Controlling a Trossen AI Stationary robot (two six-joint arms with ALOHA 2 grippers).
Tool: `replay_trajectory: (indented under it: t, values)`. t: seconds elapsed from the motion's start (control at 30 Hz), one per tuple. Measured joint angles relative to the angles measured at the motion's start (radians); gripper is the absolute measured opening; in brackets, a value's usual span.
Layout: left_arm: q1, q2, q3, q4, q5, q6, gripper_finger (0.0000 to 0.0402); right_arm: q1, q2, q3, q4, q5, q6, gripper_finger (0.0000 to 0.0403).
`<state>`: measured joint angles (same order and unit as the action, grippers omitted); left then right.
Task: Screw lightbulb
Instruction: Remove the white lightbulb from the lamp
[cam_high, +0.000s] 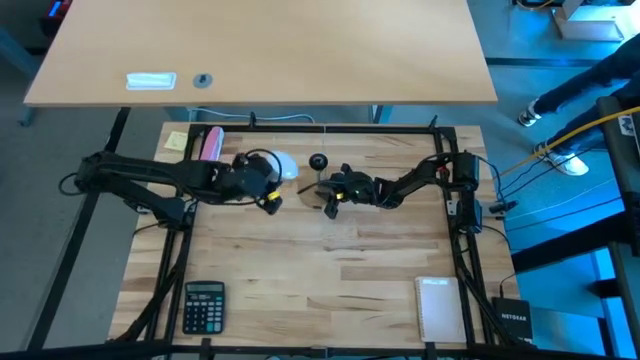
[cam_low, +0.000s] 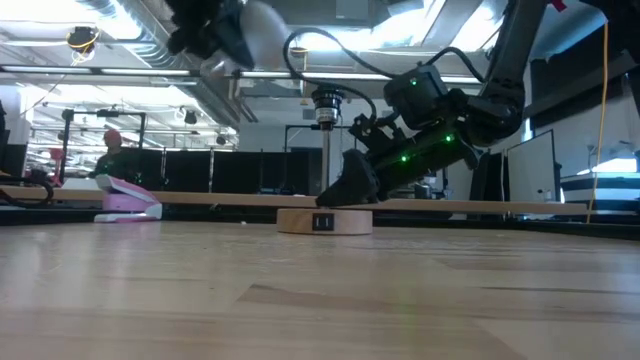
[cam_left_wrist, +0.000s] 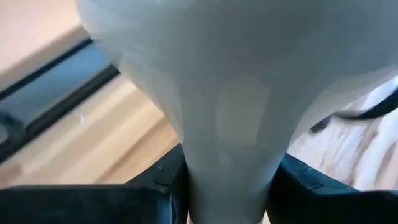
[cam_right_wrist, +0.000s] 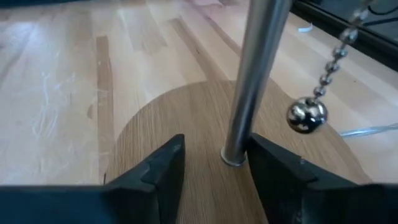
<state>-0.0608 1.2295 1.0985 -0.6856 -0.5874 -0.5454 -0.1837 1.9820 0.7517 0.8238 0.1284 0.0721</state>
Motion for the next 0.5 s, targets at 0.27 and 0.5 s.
replay_trajectory:
  t: [0.27,0.5]
  values:
    - [0.021,0.073,-0.11,-0.077,0.149,-0.212,0.0134,-0.001,-0.002,0.002,-0.032,-0.045,-0.026,0.018]
    - [0.066,0.126,-0.102,-0.327,0.55,-0.294,0.0137,-0.001,-0.006,0.005,-0.058,-0.061,-0.025,0.0181]
